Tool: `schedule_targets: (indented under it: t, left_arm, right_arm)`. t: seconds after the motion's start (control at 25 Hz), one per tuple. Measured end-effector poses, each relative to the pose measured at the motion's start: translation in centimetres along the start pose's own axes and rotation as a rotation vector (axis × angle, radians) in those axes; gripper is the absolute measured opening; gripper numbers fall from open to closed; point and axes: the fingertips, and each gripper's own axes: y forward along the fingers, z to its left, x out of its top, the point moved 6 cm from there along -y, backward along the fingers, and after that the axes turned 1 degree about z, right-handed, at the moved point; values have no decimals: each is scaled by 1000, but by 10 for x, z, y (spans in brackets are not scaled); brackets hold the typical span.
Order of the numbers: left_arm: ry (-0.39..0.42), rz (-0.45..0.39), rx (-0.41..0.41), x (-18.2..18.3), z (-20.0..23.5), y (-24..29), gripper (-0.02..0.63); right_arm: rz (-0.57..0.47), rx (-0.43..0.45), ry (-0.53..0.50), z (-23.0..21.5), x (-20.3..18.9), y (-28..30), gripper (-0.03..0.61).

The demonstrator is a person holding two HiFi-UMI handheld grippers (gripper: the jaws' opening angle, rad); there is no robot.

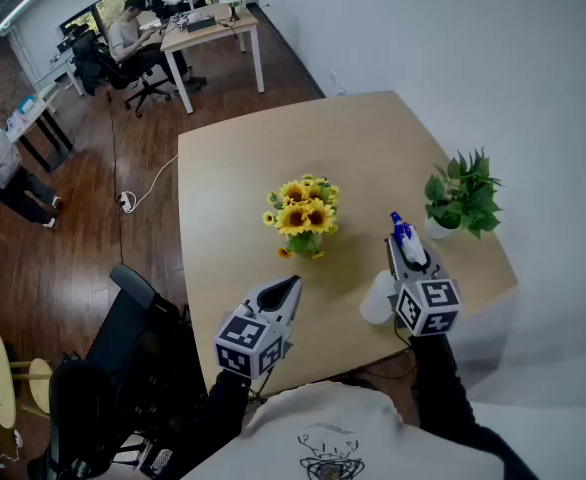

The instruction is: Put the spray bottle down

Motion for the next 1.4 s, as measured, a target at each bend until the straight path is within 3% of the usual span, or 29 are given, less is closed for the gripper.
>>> schedule_targets:
  t: [0.76, 1.4]
  left_arm:
    - [-3, 23, -36, 4, 9, 6, -8]
    - [-19, 53, -19, -4, 17, -2, -8]
  right_arm:
    - [-171, -119, -155, -60, 39, 116, 54]
    - [-168, -211, -132, -79, 30, 153, 54]
